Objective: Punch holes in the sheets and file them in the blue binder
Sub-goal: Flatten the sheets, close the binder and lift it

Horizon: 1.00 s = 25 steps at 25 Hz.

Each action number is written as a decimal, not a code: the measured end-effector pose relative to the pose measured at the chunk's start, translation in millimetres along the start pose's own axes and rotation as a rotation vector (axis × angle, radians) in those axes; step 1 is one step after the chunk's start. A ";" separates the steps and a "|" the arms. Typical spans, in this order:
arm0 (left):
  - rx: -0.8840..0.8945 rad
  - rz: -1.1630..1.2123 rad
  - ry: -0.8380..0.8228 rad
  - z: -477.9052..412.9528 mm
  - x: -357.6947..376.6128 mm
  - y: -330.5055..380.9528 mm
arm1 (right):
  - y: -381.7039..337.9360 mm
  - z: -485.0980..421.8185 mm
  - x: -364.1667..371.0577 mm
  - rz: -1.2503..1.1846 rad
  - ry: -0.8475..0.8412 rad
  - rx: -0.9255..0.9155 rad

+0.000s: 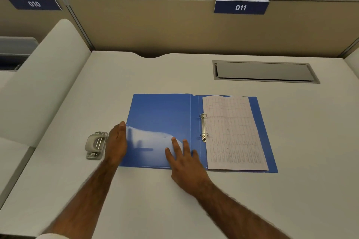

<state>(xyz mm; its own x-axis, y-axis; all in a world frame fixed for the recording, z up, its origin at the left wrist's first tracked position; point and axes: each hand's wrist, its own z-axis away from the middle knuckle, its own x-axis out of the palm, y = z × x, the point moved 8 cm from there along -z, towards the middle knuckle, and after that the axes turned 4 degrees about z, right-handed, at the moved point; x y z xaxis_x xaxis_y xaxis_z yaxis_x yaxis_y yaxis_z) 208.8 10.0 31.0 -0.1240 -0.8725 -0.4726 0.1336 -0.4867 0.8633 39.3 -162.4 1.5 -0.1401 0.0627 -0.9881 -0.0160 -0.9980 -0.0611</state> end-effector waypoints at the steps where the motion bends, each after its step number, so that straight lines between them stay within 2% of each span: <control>1: 0.001 -0.022 0.006 -0.7 -2.3 -0.4 | -1.7 0.1 2.0 0.012 -0.011 -0.014; 4: -0.028 -0.059 0.005 -0.2 -6.5 1.4 | 0.6 3.8 4.7 0.057 0.015 -0.007; 7: -0.162 -0.026 -0.041 -0.3 -6.4 2.3 | 4.3 8.4 7.0 0.061 0.022 0.004; 10: -0.227 -0.050 -0.043 -11.1 -18.9 10.6 | 5.2 14.8 -4.8 -0.033 0.078 0.032; 13: -0.208 0.110 -0.134 -12.2 -29.9 39.5 | 18.6 26.3 -39.3 -0.331 0.166 0.161; 16: -0.191 0.251 -0.288 9.5 -29.4 92.8 | 47.8 29.2 -77.1 -0.826 0.168 0.342; 19: -0.164 0.365 -0.447 34.1 -11.4 142.5 | 73.0 24.8 -122.0 -1.293 0.178 0.432; 22: -0.109 0.462 -0.554 58.4 20.1 180.3 | 92.0 23.2 -160.1 -1.544 0.127 0.421; 25: 0.013 0.454 -0.608 86.4 62.9 209.1 | 113.0 28.3 -185.5 -1.660 0.130 0.436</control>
<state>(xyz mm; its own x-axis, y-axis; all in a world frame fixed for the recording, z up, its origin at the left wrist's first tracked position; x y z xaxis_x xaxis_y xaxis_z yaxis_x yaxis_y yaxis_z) 144.0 -142.8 197.0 -0.5803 -0.8074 0.1069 0.2896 -0.0818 0.9536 35.5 -286.6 181.9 0.3775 0.9224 0.0823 -0.2992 0.2056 -0.9318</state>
